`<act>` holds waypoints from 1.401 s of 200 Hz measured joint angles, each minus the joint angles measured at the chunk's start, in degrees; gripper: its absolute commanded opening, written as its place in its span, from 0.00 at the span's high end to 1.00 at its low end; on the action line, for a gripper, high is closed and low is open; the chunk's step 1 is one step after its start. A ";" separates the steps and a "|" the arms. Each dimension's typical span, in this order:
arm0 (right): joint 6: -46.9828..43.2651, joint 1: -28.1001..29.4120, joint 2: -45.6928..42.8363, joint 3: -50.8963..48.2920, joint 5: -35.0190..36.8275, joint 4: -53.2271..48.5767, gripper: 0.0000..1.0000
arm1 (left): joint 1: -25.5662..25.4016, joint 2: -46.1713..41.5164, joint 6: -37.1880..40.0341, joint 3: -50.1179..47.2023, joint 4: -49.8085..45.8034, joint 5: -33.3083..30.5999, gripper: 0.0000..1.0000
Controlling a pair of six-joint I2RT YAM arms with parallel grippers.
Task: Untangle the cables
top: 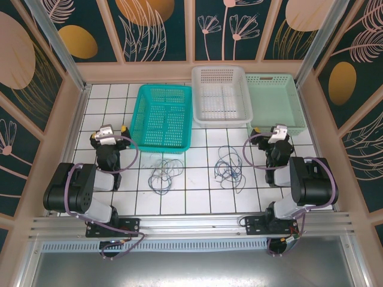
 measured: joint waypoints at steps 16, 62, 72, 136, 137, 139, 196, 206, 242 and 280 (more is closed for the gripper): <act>0.00 0.00 0.00 0.00 -0.02 0.00 0.03 | 0.00 0.00 0.00 -0.02 0.00 0.00 0.01; -0.02 0.00 -0.48 1.86 -0.48 -4.28 0.14 | 0.00 -7.13 -1.46 0.57 -9.53 -3.08 0.01; 0.00 0.00 -1.64 3.85 -0.57 -8.35 0.16 | 0.00 -12.46 -2.51 1.55 -14.60 -4.33 0.01; 3.67 -0.04 -14.97 9.77 -5.11 -27.10 0.19 | 0.00 -38.07 -11.19 5.33 -38.40 -2.93 0.01; 3.67 -0.04 -14.97 9.77 -5.11 -27.10 0.19 | 0.00 -38.10 -11.32 5.49 -38.66 -2.67 0.02; 3.72 -0.04 -15.26 9.84 -5.33 -27.58 0.19 | -0.07 -38.05 -11.56 5.92 -39.28 -2.03 0.02; 8.68 3.41 -16.33 18.56 -10.49 -43.21 0.20 | -18.45 -24.76 -10.84 22.01 -52.46 5.35 0.02; 9.57 3.93 -16.50 19.15 -10.64 -44.76 0.21 | -21.88 -20.20 -9.79 25.62 -54.01 6.43 0.02; 12.26 5.05 -16.76 20.85 -10.95 -50.82 0.21 | -29.59 -6.71 -6.58 36.20 -60.19 9.35 0.05; 12.96 5.11 -18.38 22.03 -10.73 -56.78 0.21 | -32.28 0.17 -6.16 39.91 -64.54 11.85 0.09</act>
